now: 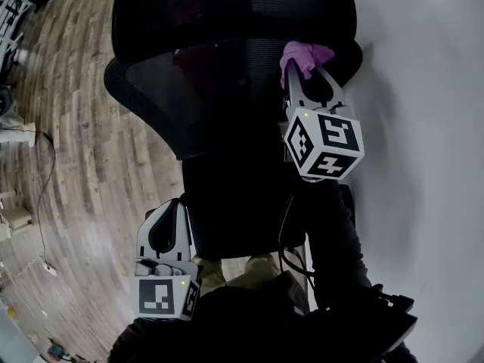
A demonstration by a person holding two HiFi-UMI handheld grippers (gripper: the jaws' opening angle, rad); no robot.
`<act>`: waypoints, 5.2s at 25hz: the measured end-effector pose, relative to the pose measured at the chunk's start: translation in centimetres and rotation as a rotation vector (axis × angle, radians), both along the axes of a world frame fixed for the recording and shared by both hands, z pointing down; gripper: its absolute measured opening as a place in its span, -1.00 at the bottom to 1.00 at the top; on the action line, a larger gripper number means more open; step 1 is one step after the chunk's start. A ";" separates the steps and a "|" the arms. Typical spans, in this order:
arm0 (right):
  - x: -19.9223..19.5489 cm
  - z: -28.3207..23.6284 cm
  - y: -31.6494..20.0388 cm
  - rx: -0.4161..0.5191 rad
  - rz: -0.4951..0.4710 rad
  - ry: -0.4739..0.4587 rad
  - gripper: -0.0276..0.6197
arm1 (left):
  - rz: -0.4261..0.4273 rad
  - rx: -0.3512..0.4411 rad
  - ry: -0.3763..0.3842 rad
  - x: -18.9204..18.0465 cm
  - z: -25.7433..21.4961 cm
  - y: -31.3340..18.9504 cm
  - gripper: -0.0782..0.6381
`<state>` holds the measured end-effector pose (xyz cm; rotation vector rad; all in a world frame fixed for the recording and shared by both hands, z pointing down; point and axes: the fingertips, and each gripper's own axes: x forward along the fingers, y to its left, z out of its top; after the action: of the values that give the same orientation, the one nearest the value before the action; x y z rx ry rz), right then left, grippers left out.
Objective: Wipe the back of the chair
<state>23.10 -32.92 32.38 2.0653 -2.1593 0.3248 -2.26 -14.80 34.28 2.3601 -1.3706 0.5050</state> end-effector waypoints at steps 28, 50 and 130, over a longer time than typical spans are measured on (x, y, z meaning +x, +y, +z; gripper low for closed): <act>-22.6 -1.2 -2.5 0.005 -0.314 0.011 -0.62 | -0.251 0.002 0.034 -14.6 -0.7 2.4 -0.76; -45.6 1.2 3.2 -0.005 -0.727 -0.071 -0.62 | -0.558 0.019 0.002 -26.3 0.3 9.4 -0.76; 10.3 13.8 7.3 -0.153 0.045 -0.070 -0.62 | 0.168 -0.158 0.009 11.7 8.4 3.7 -0.76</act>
<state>33.40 -25.61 46.19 2.0490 -2.0570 0.5568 9.45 -11.13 42.66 2.3552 -1.0907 0.6249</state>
